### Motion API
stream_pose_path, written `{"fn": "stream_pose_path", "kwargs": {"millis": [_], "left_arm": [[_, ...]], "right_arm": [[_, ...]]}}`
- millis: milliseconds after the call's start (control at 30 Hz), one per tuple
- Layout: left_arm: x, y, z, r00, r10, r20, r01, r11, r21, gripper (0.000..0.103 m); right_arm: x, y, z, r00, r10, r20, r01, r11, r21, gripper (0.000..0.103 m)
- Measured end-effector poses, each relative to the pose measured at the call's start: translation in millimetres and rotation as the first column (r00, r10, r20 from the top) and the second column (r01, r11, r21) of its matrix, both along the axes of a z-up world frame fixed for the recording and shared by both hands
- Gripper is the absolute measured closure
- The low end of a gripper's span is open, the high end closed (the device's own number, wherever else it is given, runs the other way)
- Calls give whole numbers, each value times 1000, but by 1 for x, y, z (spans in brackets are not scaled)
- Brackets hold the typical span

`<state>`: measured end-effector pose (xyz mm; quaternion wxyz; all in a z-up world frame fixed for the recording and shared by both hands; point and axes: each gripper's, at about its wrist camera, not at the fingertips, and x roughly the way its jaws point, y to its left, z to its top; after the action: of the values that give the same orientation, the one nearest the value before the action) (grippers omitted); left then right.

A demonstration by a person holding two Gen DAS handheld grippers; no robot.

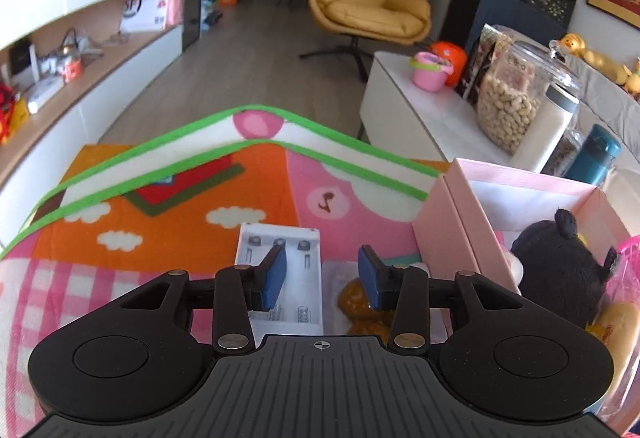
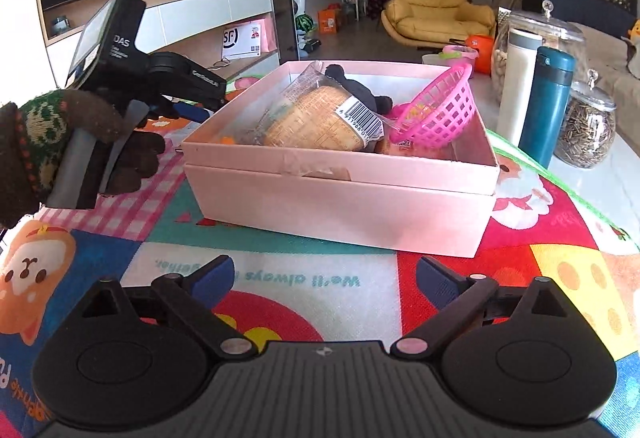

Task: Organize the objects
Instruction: 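Grasp the white battery charger with the left gripper, then grasp the clear tray of brown snacks with the right gripper while the left holds the charger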

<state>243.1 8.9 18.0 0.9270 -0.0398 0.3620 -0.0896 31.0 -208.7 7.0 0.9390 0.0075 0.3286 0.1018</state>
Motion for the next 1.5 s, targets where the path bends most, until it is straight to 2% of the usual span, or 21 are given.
{"fn": "stream_pose_path", "kwargs": {"millis": [167, 300, 400, 467, 633, 767, 833, 967, 1067, 1167, 1200, 1233, 1267, 1300, 1333, 1367, 1500], "left_arm": [[-16, 6, -3, 998, -23, 65, 20, 999, 41, 60], [-35, 15, -9, 992, -65, 107, 51, 990, 130, 59], [-52, 21, -8, 989, -91, 113, 69, 980, 186, 59], [-67, 27, -8, 990, -90, 113, 67, 978, 196, 60], [-122, 48, -9, 990, -52, 131, 30, 986, 164, 60], [-156, 60, -7, 990, -33, 135, 17, 993, 119, 60], [-165, 64, -7, 991, -37, 132, 24, 995, 101, 60], [-174, 69, -7, 989, -47, 141, 37, 997, 72, 61], [-174, 76, -9, 989, -35, 143, 33, 999, 17, 61], [-175, 83, -9, 989, -22, 144, 28, 999, -37, 61], [-175, 85, -9, 989, -19, 144, 26, 999, -46, 61], [-175, 86, -9, 989, -18, 145, 26, 998, -51, 61], [-176, 86, -9, 989, -16, 146, 24, 998, -54, 61], [-176, 87, -9, 989, -14, 147, 23, 998, -55, 61], [-177, 87, -9, 989, -13, 148, 22, 998, -58, 61], [-177, 89, -10, 989, -10, 147, 21, 997, -68, 61], [-177, 98, -11, 990, 0, 142, 17, 992, -123, 61]], "right_arm": [[-4, 2, 2, 1000, 4, 18, -4, 1000, -9, 5], [-2, 3, 1, 1000, 6, 12, -6, 1000, -17, 5], [-2, 5, 1, 1000, 5, 13, -5, 1000, -27, 5], [-1, 5, 1, 1000, 4, 11, -3, 1000, -28, 5], [1, 8, 2, 1000, 22, -2, -22, 999, -38, 5], [8, 21, 13, 999, 44, 3, -44, 996, -84, 5], [10, 33, 32, 997, 65, 40, -61, 994, -93, 6], [25, 71, 90, 986, 112, 122, -97, 988, -121, 6], [64, 107, 120, 987, 146, 62, -137, 983, -122, 6], [122, 148, 123, 991, 126, -42, -131, 980, -152, 7], [144, 162, 119, 992, 103, -78, -115, 979, -171, 8], [164, 174, 113, 991, 79, -109, -99, 977, -190, 16], [181, 184, 107, 989, 59, -136, -87, 975, -207, 33], [202, 196, 95, 984, 36, -176, -77, 971, -228, 43], [218, 204, 83, 978, 11, -210, -63, 967, -245, 58], [233, 210, 72, 971, -22, -236, -42, 964, -262, 64], [275, 226, 30, 949, -154, -276, 38, 923, -383, 69]]}}
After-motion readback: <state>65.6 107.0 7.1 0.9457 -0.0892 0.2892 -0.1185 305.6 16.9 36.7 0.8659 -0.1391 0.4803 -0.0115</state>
